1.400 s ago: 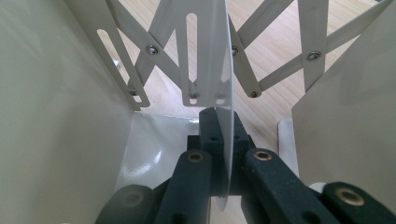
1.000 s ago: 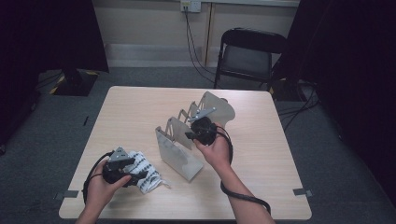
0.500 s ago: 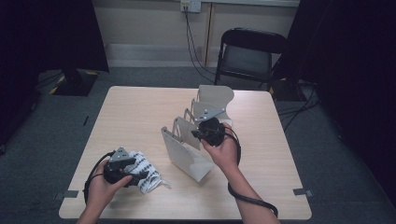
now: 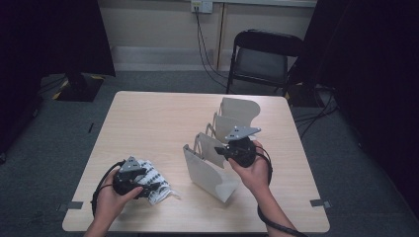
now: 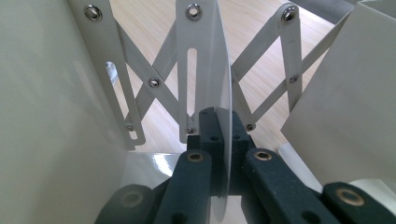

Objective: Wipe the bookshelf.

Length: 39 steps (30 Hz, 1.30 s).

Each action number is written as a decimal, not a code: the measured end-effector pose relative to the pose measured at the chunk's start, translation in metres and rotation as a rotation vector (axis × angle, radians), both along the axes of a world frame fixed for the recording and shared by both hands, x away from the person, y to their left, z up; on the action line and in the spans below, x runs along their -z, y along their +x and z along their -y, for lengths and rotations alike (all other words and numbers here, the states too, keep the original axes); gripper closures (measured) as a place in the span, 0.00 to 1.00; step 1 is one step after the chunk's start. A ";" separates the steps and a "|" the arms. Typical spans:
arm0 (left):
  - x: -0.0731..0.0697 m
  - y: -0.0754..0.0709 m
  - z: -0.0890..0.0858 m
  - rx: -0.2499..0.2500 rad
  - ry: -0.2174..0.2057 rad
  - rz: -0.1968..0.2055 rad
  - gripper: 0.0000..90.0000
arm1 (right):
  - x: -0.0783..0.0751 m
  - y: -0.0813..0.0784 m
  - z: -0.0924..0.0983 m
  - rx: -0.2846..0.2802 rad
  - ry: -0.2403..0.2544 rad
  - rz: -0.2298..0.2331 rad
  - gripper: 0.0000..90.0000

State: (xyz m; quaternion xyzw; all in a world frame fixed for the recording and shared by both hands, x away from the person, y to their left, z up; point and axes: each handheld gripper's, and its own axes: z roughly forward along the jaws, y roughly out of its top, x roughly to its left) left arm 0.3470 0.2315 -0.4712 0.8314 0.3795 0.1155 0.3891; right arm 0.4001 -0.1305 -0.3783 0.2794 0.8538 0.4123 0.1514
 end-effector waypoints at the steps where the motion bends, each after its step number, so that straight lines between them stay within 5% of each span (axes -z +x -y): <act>1: 0.000 0.000 0.001 -0.002 -0.001 0.001 0.23 | 0.002 -0.001 0.004 -0.003 0.003 0.002 1.00; 10: 0.001 0.000 0.002 0.003 0.007 -0.002 0.23 | 0.013 -0.006 0.020 -0.003 0.011 0.004 1.00; 17: 0.001 0.000 0.002 0.004 0.006 -0.003 0.23 | 0.022 0.000 0.027 0.025 0.039 -0.054 0.98; 21: 0.001 0.000 0.002 0.004 0.006 -0.004 0.23 | 0.023 0.001 0.026 0.052 0.007 -0.083 0.91; 33: 0.001 0.000 0.003 0.005 0.011 -0.005 0.23 | 0.007 0.004 0.017 0.081 0.019 -0.103 0.72; 39: 0.001 0.000 0.003 0.006 0.011 -0.005 0.23 | 0.003 0.011 0.003 0.060 0.022 -0.108 0.72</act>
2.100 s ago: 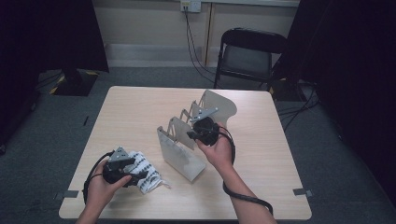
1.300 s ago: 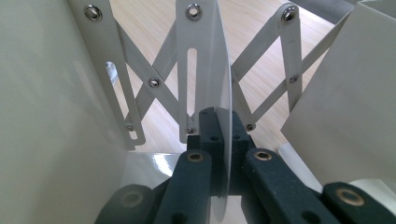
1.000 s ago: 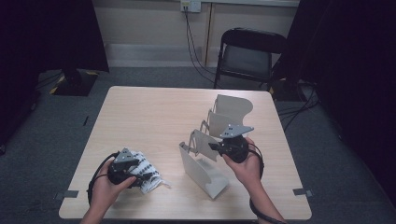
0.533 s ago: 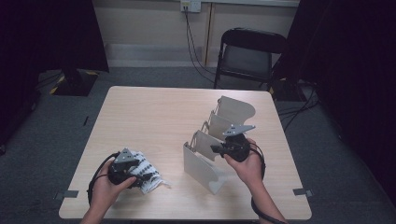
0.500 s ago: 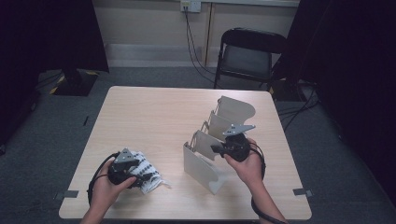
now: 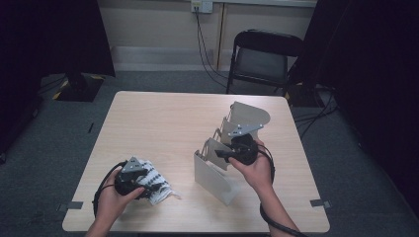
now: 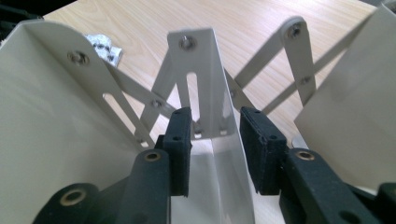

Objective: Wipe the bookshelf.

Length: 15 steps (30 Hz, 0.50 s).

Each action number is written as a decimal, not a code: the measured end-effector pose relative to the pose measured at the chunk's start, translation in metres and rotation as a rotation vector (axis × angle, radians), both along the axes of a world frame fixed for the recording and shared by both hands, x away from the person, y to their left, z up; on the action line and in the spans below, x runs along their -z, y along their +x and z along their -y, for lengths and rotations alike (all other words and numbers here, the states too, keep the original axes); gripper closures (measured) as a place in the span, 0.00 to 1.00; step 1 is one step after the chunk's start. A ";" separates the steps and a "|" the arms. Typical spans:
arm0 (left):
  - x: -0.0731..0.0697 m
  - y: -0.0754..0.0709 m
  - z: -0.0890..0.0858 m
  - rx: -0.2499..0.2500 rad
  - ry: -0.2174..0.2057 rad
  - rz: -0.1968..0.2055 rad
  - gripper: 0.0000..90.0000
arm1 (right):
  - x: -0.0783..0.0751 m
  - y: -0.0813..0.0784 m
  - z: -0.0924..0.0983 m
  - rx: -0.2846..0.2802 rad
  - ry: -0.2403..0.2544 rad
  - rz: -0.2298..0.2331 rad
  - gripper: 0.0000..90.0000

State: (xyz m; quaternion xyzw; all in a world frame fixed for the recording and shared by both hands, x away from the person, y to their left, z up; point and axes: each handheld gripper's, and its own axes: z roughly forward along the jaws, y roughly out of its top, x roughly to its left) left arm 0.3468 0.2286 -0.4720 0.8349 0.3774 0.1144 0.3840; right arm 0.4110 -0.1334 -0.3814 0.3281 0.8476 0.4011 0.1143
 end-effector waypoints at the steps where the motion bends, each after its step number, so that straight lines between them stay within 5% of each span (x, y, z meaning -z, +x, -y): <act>1: 0.000 0.000 0.000 0.000 0.000 0.000 0.23 | 0.000 0.002 -0.002 -0.004 -0.001 -0.009 0.72; 8: 0.000 0.000 -0.001 0.000 -0.002 0.001 0.24 | -0.001 0.010 -0.012 0.004 -0.016 -0.028 0.79; 15: -0.001 0.001 -0.002 0.001 -0.001 0.001 0.24 | -0.001 0.012 -0.012 0.000 -0.024 -0.011 0.98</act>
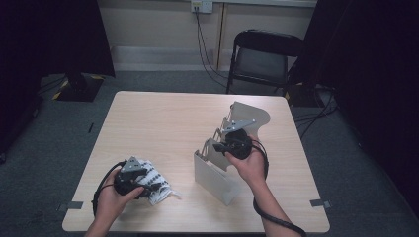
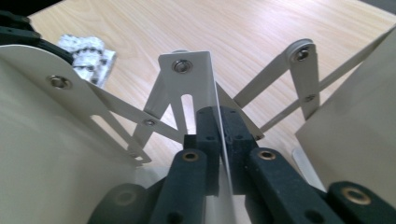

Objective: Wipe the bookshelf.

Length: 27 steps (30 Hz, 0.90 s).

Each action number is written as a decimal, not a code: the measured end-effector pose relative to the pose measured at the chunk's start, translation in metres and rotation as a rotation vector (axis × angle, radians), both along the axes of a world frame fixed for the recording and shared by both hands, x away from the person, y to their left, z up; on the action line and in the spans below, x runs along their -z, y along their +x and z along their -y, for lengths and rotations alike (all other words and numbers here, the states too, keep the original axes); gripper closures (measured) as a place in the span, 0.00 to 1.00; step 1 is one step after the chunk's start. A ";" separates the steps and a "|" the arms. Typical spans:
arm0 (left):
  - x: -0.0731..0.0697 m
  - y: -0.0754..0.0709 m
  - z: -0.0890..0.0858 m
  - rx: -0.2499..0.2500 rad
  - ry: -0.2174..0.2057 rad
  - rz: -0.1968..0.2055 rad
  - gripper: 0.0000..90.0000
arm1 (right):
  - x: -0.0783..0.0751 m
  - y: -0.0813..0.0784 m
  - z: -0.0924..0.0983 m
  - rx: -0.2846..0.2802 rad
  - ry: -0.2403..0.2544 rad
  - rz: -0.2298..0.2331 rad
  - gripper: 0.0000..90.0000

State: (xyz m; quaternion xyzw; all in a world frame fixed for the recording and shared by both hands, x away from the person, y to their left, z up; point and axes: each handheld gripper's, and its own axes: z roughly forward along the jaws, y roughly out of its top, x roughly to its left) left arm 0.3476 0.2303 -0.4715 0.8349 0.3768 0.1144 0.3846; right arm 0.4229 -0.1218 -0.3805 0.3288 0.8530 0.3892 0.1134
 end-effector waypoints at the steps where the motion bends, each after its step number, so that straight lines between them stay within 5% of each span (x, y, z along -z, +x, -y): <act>1: 0.000 0.000 0.000 -0.003 -0.002 0.000 0.24 | 0.000 -0.001 0.000 -0.005 -0.008 0.015 0.99; 11: 0.001 0.001 0.000 -0.005 -0.005 -0.002 0.24 | -0.005 -0.006 0.000 -0.047 -0.037 0.087 1.00; 27: 0.001 0.002 0.000 -0.009 -0.007 -0.006 0.25 | -0.017 -0.016 -0.005 -0.138 -0.021 0.121 0.99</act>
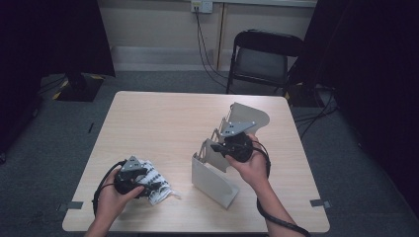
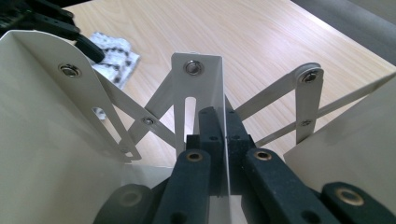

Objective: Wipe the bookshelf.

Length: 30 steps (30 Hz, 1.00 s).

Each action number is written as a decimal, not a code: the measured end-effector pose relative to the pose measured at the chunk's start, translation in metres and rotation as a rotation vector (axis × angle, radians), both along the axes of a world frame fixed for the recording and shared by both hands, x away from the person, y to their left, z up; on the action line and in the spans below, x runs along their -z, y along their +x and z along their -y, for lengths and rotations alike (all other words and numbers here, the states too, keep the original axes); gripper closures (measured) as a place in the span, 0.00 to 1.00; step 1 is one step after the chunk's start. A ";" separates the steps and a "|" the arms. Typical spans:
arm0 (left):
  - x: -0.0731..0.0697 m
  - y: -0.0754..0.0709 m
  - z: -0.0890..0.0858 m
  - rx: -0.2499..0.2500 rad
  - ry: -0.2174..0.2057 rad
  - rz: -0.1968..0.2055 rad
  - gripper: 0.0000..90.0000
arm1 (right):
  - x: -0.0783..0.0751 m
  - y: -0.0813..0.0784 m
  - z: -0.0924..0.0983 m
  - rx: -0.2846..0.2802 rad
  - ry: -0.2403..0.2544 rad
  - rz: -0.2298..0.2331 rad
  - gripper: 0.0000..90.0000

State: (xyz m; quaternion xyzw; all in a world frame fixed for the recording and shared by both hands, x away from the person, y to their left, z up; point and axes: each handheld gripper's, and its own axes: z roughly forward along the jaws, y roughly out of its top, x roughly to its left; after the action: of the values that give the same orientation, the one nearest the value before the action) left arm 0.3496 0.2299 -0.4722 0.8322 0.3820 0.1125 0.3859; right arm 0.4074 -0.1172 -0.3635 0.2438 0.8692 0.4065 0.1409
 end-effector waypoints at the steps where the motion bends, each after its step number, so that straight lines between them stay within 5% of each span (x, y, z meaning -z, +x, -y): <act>1: 0.000 0.000 0.000 0.000 -0.001 0.000 0.25 | -0.001 -0.001 -0.001 -0.005 0.002 0.005 0.99; 8: -0.001 0.000 0.000 0.002 0.005 0.003 0.25 | -0.005 -0.008 -0.013 -0.073 -0.002 0.023 0.99; 14: -0.001 0.000 0.000 0.002 0.004 0.004 0.25 | 0.008 -0.013 -0.021 -0.127 -0.031 0.005 0.99; 24: -0.001 -0.001 0.002 0.003 0.008 0.005 0.25 | 0.013 -0.016 -0.009 -0.102 -0.003 -0.038 0.99; 27: -0.001 -0.001 0.002 -0.002 0.003 0.005 0.25 | 0.016 -0.015 0.004 -0.060 0.055 -0.074 0.84; 30: -0.001 -0.001 0.003 -0.001 0.005 0.005 0.25 | 0.020 -0.018 0.012 -0.058 0.042 -0.077 0.75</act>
State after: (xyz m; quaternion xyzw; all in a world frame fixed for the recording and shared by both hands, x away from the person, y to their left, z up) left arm 0.3486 0.2270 -0.4716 0.8327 0.3810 0.1155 0.3848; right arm 0.3896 -0.1287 -0.3836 0.2367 0.8719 0.4191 0.0904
